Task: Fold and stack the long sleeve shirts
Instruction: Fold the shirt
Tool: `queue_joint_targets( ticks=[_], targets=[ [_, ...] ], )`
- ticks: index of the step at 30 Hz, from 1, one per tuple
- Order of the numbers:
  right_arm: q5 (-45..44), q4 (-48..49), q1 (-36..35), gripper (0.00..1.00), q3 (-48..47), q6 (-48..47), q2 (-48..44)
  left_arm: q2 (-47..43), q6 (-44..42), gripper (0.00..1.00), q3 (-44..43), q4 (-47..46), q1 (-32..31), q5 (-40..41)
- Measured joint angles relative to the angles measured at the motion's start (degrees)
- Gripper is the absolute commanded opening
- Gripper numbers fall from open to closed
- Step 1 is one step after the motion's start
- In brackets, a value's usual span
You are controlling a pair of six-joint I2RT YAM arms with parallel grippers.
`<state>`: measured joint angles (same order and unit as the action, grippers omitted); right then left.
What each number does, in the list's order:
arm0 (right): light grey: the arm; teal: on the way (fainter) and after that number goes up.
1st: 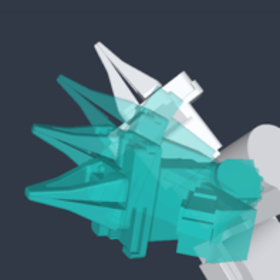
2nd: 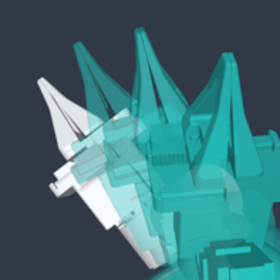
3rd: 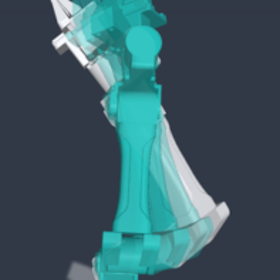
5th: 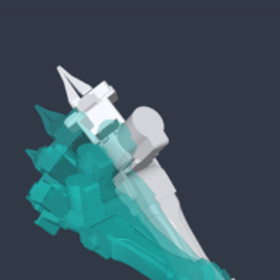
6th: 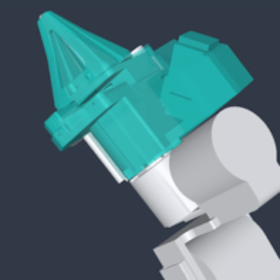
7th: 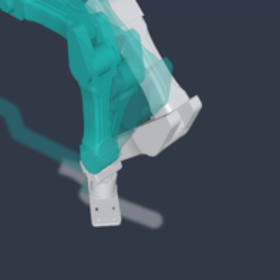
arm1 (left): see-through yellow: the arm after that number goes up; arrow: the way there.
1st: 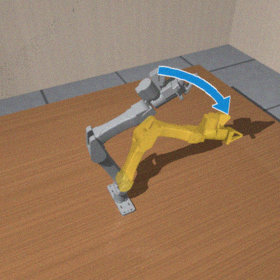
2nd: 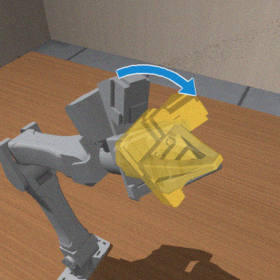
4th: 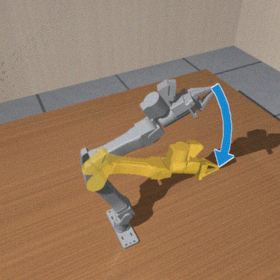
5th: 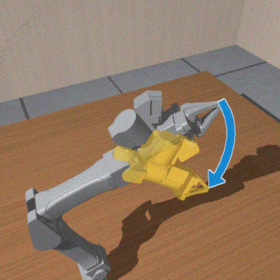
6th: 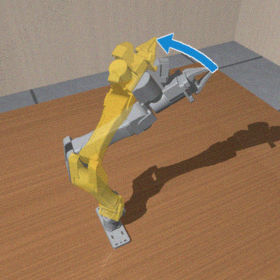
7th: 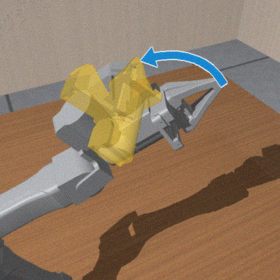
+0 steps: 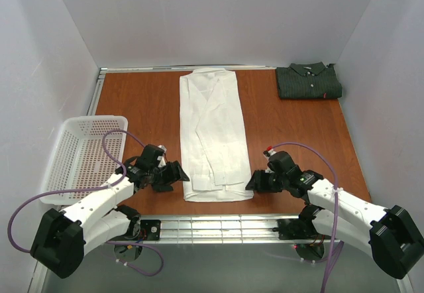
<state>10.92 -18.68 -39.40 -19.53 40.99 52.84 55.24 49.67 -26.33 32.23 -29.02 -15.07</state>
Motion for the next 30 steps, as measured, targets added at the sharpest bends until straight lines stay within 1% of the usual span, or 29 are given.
queue_joint_targets(
  ticks=[5, 8, 14, 15, 18, 20, 21, 22, 23, 24, 25, 30],
  targets=[
    [4.83, 8.83, 0.13, 0.53, 3.15, 3.48, 1.31, 2.14, 1.44, 0.74, 3.08, -2.51, -0.44, -2.93],
    [7.17, 12.44, 0.13, 0.52, 3.65, 4.63, 3.06, 3.74, 1.88, 0.72, 3.13, -4.74, -1.18, -4.46],
    [8.94, 15.87, 0.15, 0.47, 4.44, 5.62, 4.66, 5.81, 2.84, 0.58, 3.96, -8.44, -2.93, -6.54],
    [9.11, 16.22, 0.15, 0.46, 4.46, 5.81, 5.03, 5.92, 3.02, 0.53, 4.17, -8.85, -3.04, -6.80],
    [9.64, 17.70, 0.17, 0.42, 4.87, 6.32, 5.84, 6.27, 3.39, 0.44, 4.79, -9.86, -3.45, -7.10],
    [9.79, 18.47, 0.17, 0.33, 5.18, 6.56, 6.08, 6.47, 3.56, 0.34, 5.18, -10.32, -3.63, -7.41],
    [9.73, 18.53, 0.17, 0.26, 5.25, 6.67, 6.36, 6.67, 3.56, 0.30, 5.29, -10.38, -3.76, -7.56],
    [9.73, 18.67, 0.20, 0.20, 5.29, 6.67, 6.62, 6.88, 3.50, 0.21, 5.35, -10.40, -3.82, -7.72],
    [9.55, 18.47, 0.17, 0.13, 5.33, 6.40, 6.82, 7.08, 3.56, 0.16, 5.38, -10.29, -3.89, -7.78],
    [9.64, 18.16, 0.17, 0.02, 5.49, 6.47, 6.91, 7.17, 3.10, 0.10, 5.40, -9.97, -3.98, -7.76],
    [9.42, 17.73, 0.17, 0.01, 5.55, 6.27, 6.84, 7.17, 3.19, 0.01, 5.46, -9.68, -4.02, -7.69],
    [9.79, 13.42, 0.11, 0.01, 5.38, 4.57, 5.27, 3.52, 3.61, 0.00, 5.46, -7.06, -4.28, -8.55]
  ],
)
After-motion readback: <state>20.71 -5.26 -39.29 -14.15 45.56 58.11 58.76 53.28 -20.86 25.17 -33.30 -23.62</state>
